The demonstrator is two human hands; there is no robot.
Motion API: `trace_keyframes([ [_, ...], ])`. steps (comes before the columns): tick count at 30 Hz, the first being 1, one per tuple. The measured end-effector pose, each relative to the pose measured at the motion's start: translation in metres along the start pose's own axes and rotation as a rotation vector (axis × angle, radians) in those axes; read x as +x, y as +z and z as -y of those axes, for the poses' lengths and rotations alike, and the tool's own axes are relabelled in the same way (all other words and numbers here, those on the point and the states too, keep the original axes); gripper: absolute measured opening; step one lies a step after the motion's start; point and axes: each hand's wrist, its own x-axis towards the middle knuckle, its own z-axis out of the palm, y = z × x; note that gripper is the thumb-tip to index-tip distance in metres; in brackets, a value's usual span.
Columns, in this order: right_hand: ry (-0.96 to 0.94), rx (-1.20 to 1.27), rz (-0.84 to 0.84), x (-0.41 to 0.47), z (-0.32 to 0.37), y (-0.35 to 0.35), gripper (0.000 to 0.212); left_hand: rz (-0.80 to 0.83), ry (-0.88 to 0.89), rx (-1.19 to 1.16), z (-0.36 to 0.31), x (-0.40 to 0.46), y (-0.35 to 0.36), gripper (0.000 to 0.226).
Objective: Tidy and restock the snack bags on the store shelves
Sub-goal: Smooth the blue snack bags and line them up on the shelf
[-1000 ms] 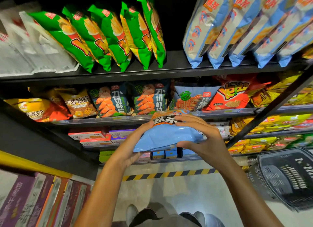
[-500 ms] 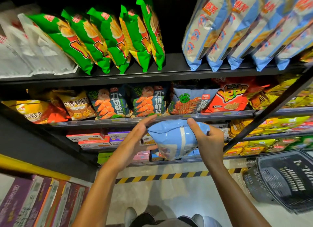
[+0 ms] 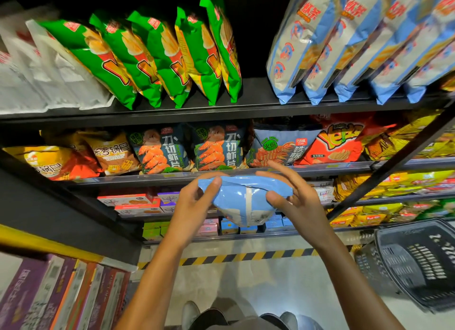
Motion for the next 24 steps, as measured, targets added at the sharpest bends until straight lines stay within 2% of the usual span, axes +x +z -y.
trace_keyframes([
  [2, -0.033, -0.078, 0.005, -0.001, 0.005, -0.004, 0.044, -0.028, -0.048, -0.015, 0.001, 0.002, 0.0, 0.024],
  [4, -0.047, -0.143, -0.072, 0.002, 0.005, -0.004, 0.029, -0.022, -0.083, -0.014, 0.001, 0.004, 0.001, 0.026],
  [5, -0.047, -0.168, -0.134, 0.004, 0.004, -0.003, 0.028, -0.007, -0.087, -0.009, 0.002, 0.004, 0.001, 0.027],
  [6, -0.051, -0.181, -0.194, 0.006, 0.003, -0.002, 0.041, 0.013, -0.095, -0.018, 0.002, 0.004, 0.002, 0.027],
  [8, -0.028, -0.175, -0.27, 0.01, -0.001, -0.001, 0.08, 0.041, -0.113, -0.051, 0.001, 0.005, 0.005, 0.028],
  [9, -0.021, -0.158, -0.289, 0.011, -0.002, 0.0, 0.087, 0.051, -0.112, -0.059, 0.001, 0.005, 0.005, 0.028],
  [12, -0.015, -0.155, -0.314, 0.013, -0.001, 0.002, 0.076, 0.068, -0.107, -0.049, 0.0, 0.006, 0.006, 0.028],
  [19, 0.041, -0.067, -0.273, 0.016, -0.006, 0.0, 0.088, 0.065, -0.053, -0.024, 0.0, 0.009, 0.004, 0.031],
  [21, 0.146, 0.046, -0.258, 0.018, -0.004, -0.003, 0.086, 0.056, 0.0, -0.009, -0.002, 0.007, 0.006, 0.033],
  [24, 0.431, 0.26, -0.229, 0.025, -0.01, -0.012, 0.074, 0.024, 0.117, 0.064, 0.001, 0.005, 0.009, 0.034],
])
